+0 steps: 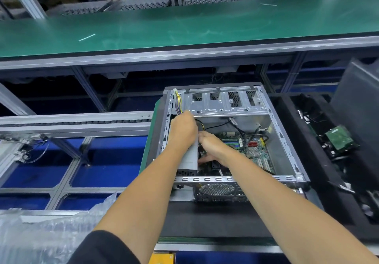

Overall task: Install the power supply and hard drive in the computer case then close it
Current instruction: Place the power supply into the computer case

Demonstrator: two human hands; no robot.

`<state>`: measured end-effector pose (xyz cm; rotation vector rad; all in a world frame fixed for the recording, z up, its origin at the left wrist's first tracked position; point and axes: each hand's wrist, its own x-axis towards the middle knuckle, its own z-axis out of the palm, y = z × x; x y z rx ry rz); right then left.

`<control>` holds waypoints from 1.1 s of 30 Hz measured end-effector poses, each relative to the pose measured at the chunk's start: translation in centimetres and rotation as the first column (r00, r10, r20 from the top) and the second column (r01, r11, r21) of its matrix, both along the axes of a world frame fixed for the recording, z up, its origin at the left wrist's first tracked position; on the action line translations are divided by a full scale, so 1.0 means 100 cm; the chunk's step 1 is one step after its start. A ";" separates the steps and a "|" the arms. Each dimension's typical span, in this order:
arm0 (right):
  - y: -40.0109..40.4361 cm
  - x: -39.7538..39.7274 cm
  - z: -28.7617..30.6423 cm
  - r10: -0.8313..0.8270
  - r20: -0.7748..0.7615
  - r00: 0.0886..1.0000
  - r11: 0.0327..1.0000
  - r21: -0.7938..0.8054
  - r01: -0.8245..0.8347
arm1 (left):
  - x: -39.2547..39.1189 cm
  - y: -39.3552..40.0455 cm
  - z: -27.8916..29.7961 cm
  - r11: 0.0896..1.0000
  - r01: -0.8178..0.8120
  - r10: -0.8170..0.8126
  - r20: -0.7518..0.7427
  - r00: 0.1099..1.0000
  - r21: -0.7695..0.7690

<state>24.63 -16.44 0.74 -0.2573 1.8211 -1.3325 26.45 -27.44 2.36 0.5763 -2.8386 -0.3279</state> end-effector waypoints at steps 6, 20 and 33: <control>0.004 0.003 0.000 0.072 -0.044 0.996 0.997 -0.019 -0.073 | 0.010 0.004 -0.011 0.999 0.030 -0.029 0.036 0.999 -0.044; -0.007 -0.003 -0.004 0.069 -0.092 0.993 0.997 0.044 -0.065 | -0.004 -0.005 -0.001 0.987 0.152 -0.157 0.086 0.984 0.060; -0.002 -0.003 -0.003 0.138 -0.118 0.983 0.990 0.048 -0.133 | -0.003 -0.005 -0.003 0.984 0.150 -0.156 0.061 0.986 0.092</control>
